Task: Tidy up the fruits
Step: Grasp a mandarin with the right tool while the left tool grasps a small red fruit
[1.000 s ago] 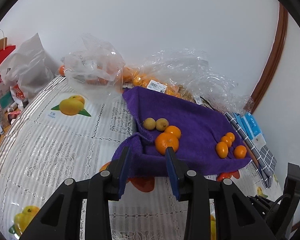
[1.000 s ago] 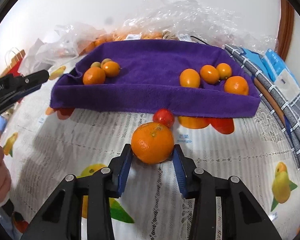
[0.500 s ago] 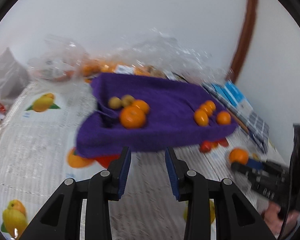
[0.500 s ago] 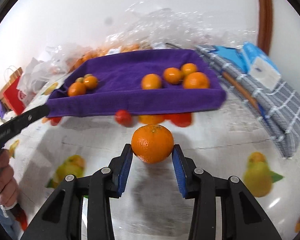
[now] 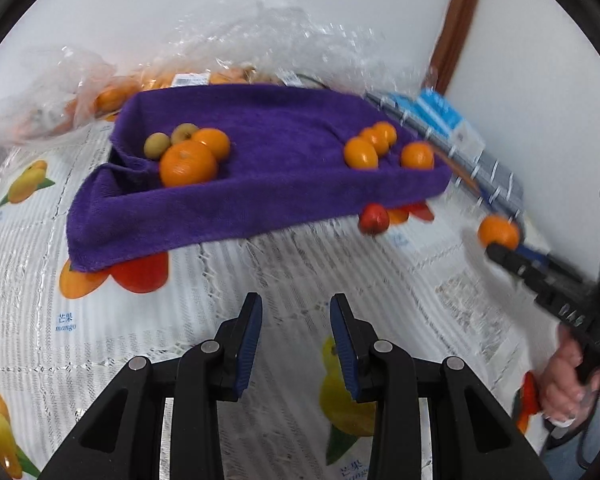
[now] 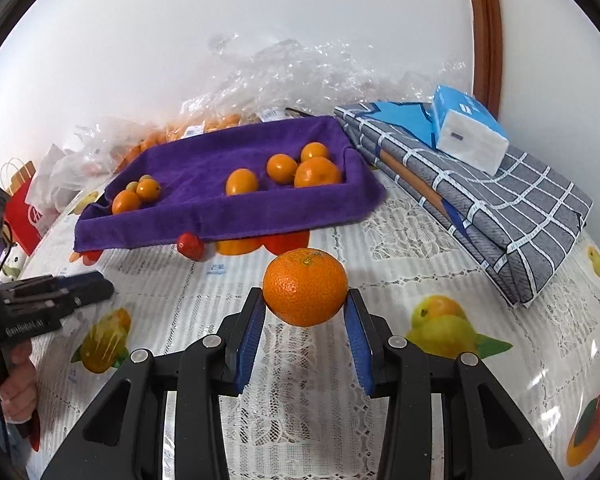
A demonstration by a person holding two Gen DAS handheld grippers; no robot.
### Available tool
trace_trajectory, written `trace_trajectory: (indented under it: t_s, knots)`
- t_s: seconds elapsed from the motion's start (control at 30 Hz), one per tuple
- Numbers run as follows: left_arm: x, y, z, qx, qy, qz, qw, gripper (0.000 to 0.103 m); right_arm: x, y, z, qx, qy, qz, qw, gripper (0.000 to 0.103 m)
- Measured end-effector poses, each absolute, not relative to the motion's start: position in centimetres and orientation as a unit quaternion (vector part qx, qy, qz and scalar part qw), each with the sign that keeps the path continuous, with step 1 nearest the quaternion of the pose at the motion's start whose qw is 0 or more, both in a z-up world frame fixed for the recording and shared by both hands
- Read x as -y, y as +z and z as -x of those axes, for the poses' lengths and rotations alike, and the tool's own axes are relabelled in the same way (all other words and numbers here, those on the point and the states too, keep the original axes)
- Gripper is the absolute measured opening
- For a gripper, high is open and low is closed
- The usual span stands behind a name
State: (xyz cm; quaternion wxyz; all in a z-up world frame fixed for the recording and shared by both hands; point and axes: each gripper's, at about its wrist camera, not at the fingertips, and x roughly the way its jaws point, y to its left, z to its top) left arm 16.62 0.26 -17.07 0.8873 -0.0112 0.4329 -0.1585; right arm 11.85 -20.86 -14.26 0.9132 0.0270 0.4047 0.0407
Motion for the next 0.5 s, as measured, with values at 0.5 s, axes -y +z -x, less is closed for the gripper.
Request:
trace_trajectory:
  t_s: [0.5]
  knots:
    - [5.7,-17.2,-19.3,-0.435,-0.151,-0.001,0.888,0.034,23.5,-14.0,-11.6,-0.394,0.011,-0.078,0.916,0.04]
